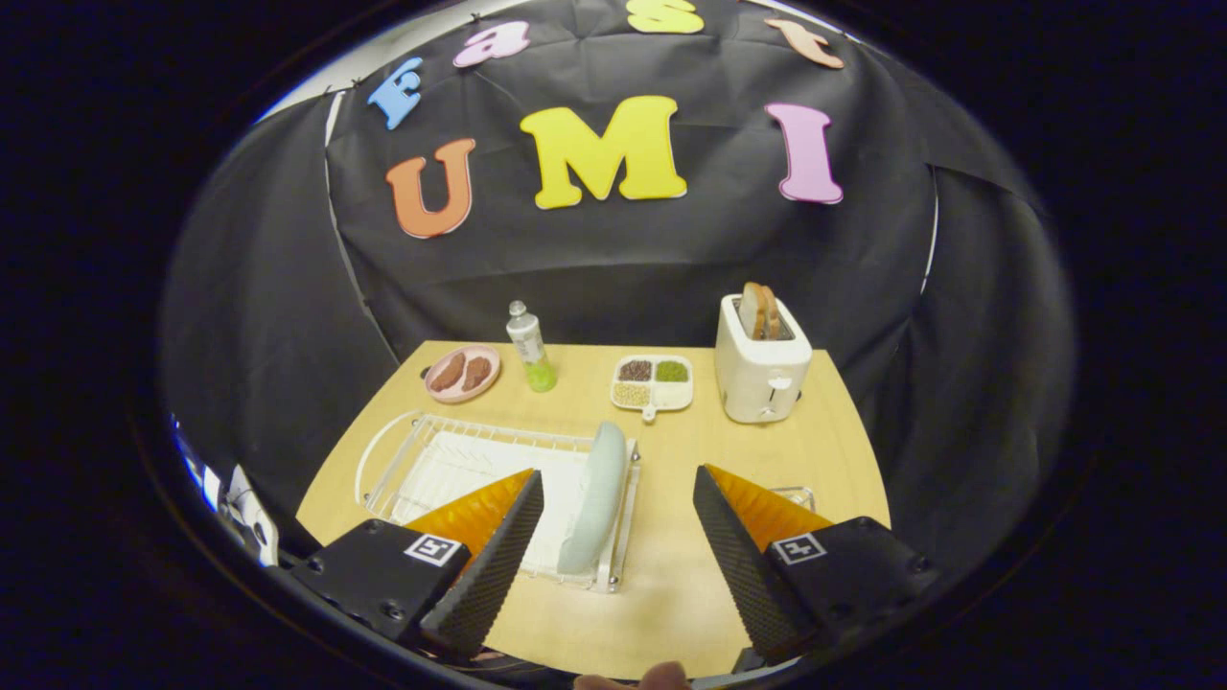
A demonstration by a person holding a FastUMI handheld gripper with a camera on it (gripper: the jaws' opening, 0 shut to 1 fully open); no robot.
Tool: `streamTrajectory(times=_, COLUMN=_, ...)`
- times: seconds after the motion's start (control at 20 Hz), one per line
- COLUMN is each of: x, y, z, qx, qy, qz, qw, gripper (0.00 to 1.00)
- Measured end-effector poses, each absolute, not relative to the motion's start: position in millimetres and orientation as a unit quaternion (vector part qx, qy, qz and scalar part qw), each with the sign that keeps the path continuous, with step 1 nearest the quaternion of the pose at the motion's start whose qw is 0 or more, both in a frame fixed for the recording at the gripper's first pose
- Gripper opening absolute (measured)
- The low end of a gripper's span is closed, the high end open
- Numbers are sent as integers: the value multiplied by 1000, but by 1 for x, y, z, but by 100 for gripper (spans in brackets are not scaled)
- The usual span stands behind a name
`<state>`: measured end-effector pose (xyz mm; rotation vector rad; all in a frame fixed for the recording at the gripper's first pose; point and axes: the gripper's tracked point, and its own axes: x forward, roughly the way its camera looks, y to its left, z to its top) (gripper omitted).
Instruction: Take the plate from the dish rack, then take the spoon from the basket and place it into the plate.
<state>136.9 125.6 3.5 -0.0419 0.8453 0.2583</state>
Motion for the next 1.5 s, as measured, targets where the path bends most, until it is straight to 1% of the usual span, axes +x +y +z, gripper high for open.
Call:
streamTrajectory(times=0.2, x=153, y=142, z=-19, qx=-24, qy=457, qz=121, qw=881, gripper=100)
streamTrajectory(times=0.55, x=178, y=162, z=-84, qx=6, qy=541, qz=106, qw=834, gripper=100)
streamTrajectory(times=0.85, x=187, y=169, z=-125, qx=39, qy=601, qz=70, qw=795, gripper=93)
streamTrajectory(times=0.9, x=187, y=169, z=-130, qx=42, qy=610, qz=65, qw=789, gripper=88)
streamTrajectory(times=1.05, x=180, y=174, z=-141, qx=54, qy=635, qz=53, qw=768, gripper=78)
streamTrajectory(times=1.3, x=179, y=171, z=-142, qx=29, qy=634, qz=26, qw=772, gripper=45)
streamTrajectory(times=1.4, x=177, y=170, z=-138, qx=25, qy=632, qz=21, qw=774, gripper=41)
streamTrajectory(times=1.5, x=176, y=168, z=-132, qx=17, qy=626, qz=9, qw=780, gripper=39)
